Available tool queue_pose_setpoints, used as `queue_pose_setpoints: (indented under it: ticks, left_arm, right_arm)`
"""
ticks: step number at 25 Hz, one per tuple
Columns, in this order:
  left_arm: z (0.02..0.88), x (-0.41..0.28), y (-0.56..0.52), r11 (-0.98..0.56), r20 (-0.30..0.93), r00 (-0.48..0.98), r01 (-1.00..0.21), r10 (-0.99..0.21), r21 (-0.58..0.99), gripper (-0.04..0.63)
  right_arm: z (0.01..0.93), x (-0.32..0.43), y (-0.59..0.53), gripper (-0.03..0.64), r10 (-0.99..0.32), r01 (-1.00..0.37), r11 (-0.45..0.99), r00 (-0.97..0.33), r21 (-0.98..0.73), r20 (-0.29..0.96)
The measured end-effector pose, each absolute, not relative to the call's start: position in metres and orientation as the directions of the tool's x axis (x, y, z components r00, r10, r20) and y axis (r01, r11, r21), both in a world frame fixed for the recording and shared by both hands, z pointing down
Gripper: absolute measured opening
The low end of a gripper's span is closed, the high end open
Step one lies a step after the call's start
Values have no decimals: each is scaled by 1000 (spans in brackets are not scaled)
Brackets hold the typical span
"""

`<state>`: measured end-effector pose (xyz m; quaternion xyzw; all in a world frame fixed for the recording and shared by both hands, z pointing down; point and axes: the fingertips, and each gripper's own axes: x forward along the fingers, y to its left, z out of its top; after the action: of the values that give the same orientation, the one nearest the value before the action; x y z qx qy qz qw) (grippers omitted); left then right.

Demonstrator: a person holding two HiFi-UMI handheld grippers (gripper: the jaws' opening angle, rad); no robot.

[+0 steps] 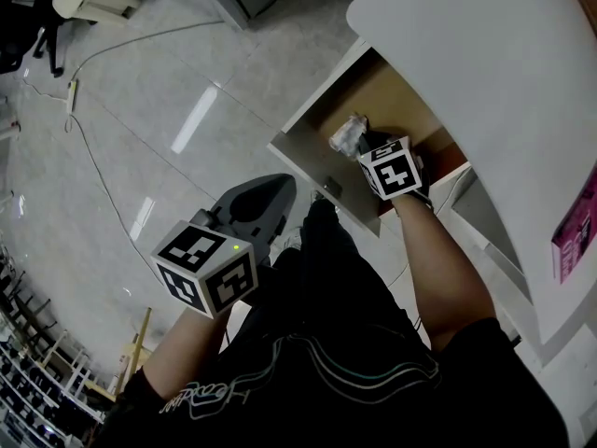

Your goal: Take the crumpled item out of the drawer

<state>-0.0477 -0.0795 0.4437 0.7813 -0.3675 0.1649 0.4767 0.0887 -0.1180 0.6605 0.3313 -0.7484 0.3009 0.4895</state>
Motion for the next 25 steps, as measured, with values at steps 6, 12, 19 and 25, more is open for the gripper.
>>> queue_pose_setpoints:
  ticks: [6,12,19,25]
  left_arm:
    - [431,-50,-75,-283,600,678,-729,-425,624,23]
    - [404,-54,-64,-307,581,685,-723,-440,619,23]
    - [359,-64,-36,-350,556,697,-713,-453,608,23]
    - [315,-71,-7,-402,518,717,-693,-465,598,23]
  right_arm:
    - [636,87,-118,54,-221,-803,582,-312,-131,924]
    - [592,85,-111,54,-268,-833,532,-336,-152,903]
    - [512,75,-92,54,-352,-839,521,-380,-158,856]
    - [424,69,-66,54,-446,-845,507,-428,-172,787]
